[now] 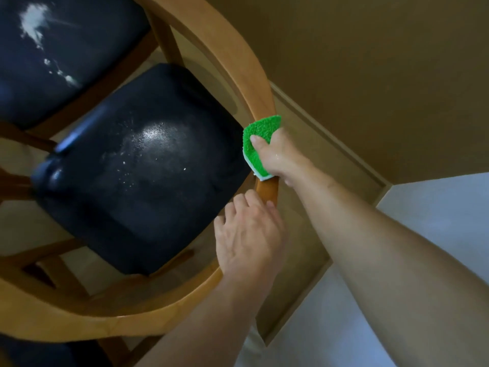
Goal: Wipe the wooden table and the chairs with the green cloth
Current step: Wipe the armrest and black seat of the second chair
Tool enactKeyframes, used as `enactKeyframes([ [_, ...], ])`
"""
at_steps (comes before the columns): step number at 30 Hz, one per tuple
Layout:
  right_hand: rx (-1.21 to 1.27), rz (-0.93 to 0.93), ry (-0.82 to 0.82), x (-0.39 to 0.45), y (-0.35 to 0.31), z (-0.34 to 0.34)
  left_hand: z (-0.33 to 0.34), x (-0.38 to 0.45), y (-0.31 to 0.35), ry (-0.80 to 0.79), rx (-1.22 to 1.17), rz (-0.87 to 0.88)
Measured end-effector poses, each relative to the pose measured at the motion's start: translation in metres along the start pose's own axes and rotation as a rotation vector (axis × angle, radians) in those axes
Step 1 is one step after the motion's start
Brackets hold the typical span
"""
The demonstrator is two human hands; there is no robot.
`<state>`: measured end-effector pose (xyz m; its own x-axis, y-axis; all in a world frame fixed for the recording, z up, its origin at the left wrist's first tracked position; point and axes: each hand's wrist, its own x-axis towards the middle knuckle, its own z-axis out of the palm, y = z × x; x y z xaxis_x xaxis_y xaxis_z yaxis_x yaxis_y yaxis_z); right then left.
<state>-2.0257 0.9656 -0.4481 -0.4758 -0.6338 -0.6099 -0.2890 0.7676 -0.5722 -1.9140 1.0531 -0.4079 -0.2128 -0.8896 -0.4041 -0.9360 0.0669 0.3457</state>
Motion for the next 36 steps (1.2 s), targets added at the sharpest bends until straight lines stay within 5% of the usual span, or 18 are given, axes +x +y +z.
enactKeyframes([
  [6,-0.076,-0.078,0.035,0.019,-0.009,-0.010,0.013,0.033,0.025,-0.032,0.076,-0.043],
  [13,-0.144,0.054,-0.138,-0.004,0.014,-0.008,0.013,0.039,0.028,-0.067,0.068,-0.071],
  [17,-0.201,0.035,0.021,0.009,0.001,-0.003,0.010,0.042,0.031,-0.108,0.033,-0.099],
  [22,-0.319,-0.266,0.184,0.049,-0.032,-0.007,0.010,0.044,0.031,-0.119,0.003,-0.097],
  [28,0.127,-0.171,0.074,0.083,-0.045,-0.026,0.011,0.048,0.032,-0.116,-0.038,-0.122],
  [36,0.215,-0.003,-0.167,0.032,0.011,-0.022,0.022,0.092,0.051,-0.081,-0.135,-0.173],
])
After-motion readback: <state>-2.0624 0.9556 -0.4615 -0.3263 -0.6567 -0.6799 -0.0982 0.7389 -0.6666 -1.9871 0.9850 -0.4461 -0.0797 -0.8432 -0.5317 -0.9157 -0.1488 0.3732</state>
